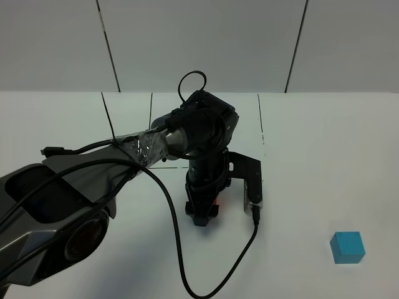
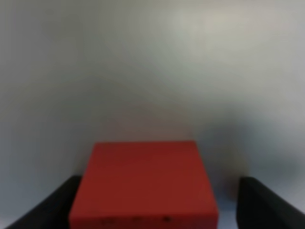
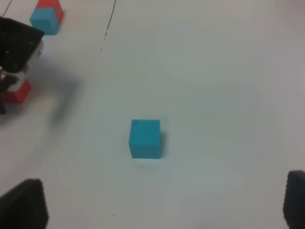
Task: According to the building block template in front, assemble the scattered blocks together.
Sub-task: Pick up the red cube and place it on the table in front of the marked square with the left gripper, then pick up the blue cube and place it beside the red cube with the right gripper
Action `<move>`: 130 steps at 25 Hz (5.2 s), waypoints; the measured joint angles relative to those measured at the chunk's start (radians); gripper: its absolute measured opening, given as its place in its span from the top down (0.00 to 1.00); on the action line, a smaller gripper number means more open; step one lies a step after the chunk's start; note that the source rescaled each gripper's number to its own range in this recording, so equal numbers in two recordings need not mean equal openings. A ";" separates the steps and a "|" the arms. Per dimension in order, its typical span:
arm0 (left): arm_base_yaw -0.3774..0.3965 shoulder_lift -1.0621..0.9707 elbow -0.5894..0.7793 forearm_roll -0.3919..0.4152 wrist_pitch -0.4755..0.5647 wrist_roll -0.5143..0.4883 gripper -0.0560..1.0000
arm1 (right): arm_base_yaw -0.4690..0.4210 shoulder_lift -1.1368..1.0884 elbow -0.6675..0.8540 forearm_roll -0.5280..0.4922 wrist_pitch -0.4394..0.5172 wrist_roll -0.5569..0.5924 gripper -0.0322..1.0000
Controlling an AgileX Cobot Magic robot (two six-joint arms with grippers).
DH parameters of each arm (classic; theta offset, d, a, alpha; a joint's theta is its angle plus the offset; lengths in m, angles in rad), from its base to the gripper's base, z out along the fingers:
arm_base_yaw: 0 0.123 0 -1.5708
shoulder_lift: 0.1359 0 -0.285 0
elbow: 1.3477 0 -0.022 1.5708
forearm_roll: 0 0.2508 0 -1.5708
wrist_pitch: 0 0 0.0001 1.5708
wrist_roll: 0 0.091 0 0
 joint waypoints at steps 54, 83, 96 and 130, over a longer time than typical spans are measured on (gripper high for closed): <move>0.747 -1.842 1.264 -0.227 -0.267 -0.730 0.08 | 0.000 0.000 0.000 0.000 0.000 0.000 0.00; 0.681 -2.509 1.571 -0.140 -0.114 -0.804 0.10 | 0.000 0.000 0.000 0.000 0.000 0.000 0.00; 0.681 -2.509 1.571 -0.105 -0.119 -0.853 0.10 | 0.000 0.000 0.000 0.000 0.000 0.000 0.00; 0.681 -2.509 1.571 -0.081 -0.120 -0.895 0.10 | 0.000 0.000 0.000 0.000 0.000 0.000 0.00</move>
